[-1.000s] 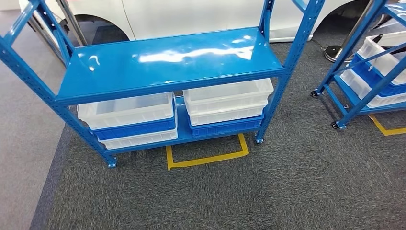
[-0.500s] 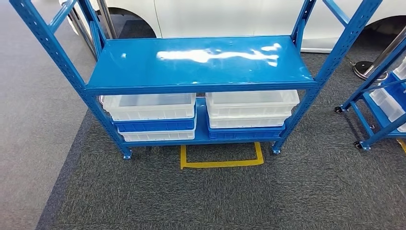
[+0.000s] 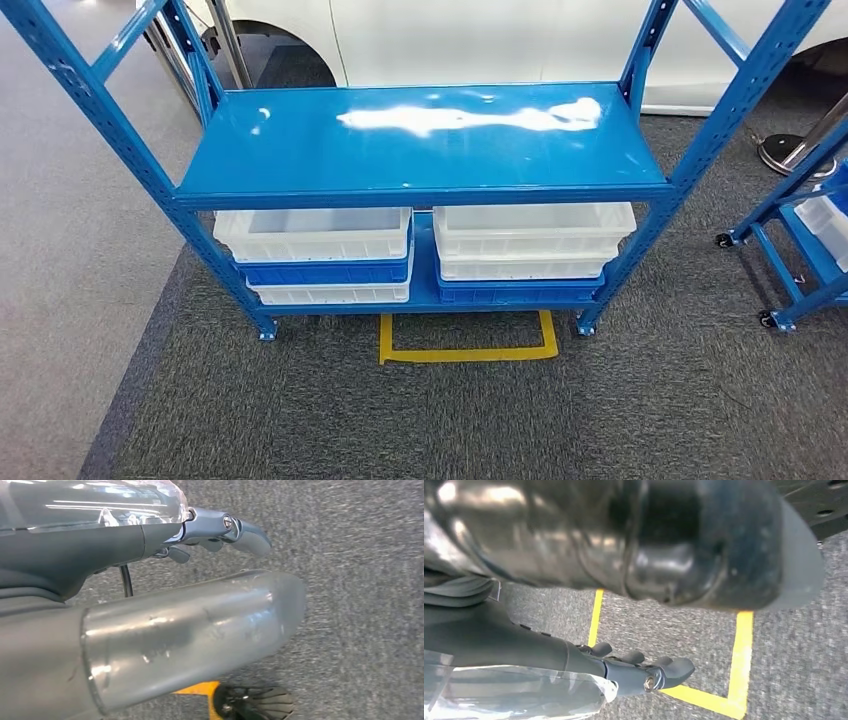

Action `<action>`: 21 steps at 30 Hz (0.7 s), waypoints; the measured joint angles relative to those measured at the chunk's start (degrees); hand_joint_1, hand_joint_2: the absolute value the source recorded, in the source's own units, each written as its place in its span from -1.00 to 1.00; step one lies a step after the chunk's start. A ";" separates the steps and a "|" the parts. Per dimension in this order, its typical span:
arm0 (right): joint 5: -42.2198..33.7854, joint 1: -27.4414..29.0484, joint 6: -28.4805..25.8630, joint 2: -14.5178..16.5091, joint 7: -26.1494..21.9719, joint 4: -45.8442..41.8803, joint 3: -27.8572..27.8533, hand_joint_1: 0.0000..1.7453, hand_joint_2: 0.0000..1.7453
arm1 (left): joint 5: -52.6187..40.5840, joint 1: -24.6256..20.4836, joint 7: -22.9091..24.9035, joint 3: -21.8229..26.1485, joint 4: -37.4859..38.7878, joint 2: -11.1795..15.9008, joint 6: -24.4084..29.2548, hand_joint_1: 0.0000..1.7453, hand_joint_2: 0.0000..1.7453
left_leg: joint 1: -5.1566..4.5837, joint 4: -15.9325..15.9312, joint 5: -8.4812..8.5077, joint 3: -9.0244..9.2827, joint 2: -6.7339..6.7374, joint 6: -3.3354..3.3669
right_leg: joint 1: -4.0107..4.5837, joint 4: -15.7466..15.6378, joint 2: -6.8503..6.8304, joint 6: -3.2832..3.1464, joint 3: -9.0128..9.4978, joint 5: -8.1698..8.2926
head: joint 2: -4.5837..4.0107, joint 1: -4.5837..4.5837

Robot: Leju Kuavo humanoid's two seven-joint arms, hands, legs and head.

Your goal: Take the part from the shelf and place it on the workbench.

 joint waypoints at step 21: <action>0.93 0.52 0.06 -0.05 0.56 -0.54 0.14 -1.00 -1.00 | -0.39 -0.36 -0.01 0.02 0.78 -0.14 0.37 -1.00 -1.00 | -0.30 -0.54 -6.18 9.21 -1.31 0.11 | 0.20 1.39 1.42 -0.46 -7.38 5.82 | 0.01 0.09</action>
